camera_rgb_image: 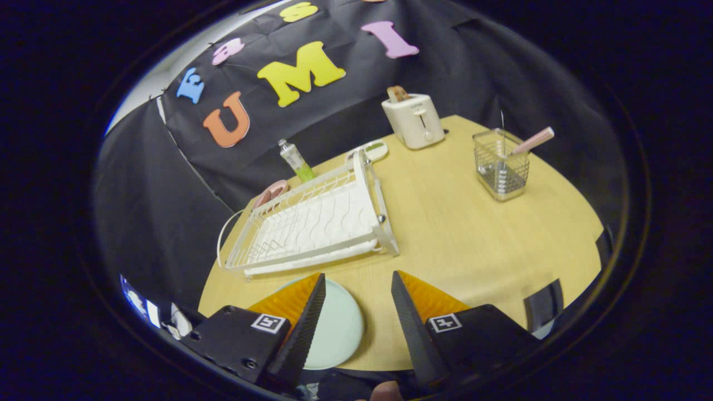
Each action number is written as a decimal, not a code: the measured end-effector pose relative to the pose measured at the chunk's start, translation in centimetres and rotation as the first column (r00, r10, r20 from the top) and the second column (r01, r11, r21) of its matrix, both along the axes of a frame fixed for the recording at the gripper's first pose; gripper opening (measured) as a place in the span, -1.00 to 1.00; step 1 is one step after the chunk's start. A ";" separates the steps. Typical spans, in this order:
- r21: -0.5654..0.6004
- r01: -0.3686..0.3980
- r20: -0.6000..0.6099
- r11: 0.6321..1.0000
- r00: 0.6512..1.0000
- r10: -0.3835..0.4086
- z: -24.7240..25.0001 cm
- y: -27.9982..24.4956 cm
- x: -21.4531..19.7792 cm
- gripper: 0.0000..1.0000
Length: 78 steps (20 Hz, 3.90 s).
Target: Take the plate from the dish rack, then take the spoon from the basket and place it into the plate.
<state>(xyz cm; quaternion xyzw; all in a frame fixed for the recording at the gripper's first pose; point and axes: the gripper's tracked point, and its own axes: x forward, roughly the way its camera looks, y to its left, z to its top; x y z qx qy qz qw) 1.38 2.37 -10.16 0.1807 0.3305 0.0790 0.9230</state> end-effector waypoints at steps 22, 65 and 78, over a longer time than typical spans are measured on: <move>-0.157 0.298 0.435 0.942 0.877 -0.206 0.9 -23.8 6.6 1.00; -0.272 -0.197 0.414 0.942 0.860 0.299 15.3 -4.2 -1.3 -0.73; -0.275 -0.638 0.069 0.719 0.733 0.677 4.0 12.3 -4.5 -0.73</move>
